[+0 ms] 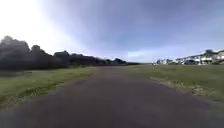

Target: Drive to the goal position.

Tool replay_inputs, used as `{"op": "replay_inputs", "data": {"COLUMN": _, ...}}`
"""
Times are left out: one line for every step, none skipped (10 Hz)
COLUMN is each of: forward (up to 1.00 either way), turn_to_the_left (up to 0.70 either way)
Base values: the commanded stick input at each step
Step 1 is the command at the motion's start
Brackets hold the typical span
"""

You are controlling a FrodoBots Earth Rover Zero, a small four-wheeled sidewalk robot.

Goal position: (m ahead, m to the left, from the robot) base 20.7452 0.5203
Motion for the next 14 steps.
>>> {"op": "replay_inputs", "data": {"forward": 1.0, "turn_to_the_left": 0.0}}
{"op": "replay_inputs", "data": {"forward": 1.0, "turn_to_the_left": 0.0}}
{"op": "replay_inputs", "data": {"forward": 1.0, "turn_to_the_left": 0.0}}
{"op": "replay_inputs", "data": {"forward": 1.0, "turn_to_the_left": 0.0}}
{"op": "replay_inputs", "data": {"forward": 1.0, "turn_to_the_left": 0.0}}
{"op": "replay_inputs", "data": {"forward": 1.0, "turn_to_the_left": 0.0}}
{"op": "replay_inputs", "data": {"forward": 1.0, "turn_to_the_left": 0.0}}
{"op": "replay_inputs", "data": {"forward": 1.0, "turn_to_the_left": 0.0}}
{"op": "replay_inputs", "data": {"forward": 1.0, "turn_to_the_left": 0.0}}
{"op": "replay_inputs", "data": {"forward": 1.0, "turn_to_the_left": 0.0}}
{"op": "replay_inputs", "data": {"forward": 1.0, "turn_to_the_left": 0.0}}
{"op": "replay_inputs", "data": {"forward": 1.0, "turn_to_the_left": 0.0}}
{"op": "replay_inputs", "data": {"forward": 1.0, "turn_to_the_left": 0.0}}
{"op": "replay_inputs", "data": {"forward": 1.0, "turn_to_the_left": 0.0}}
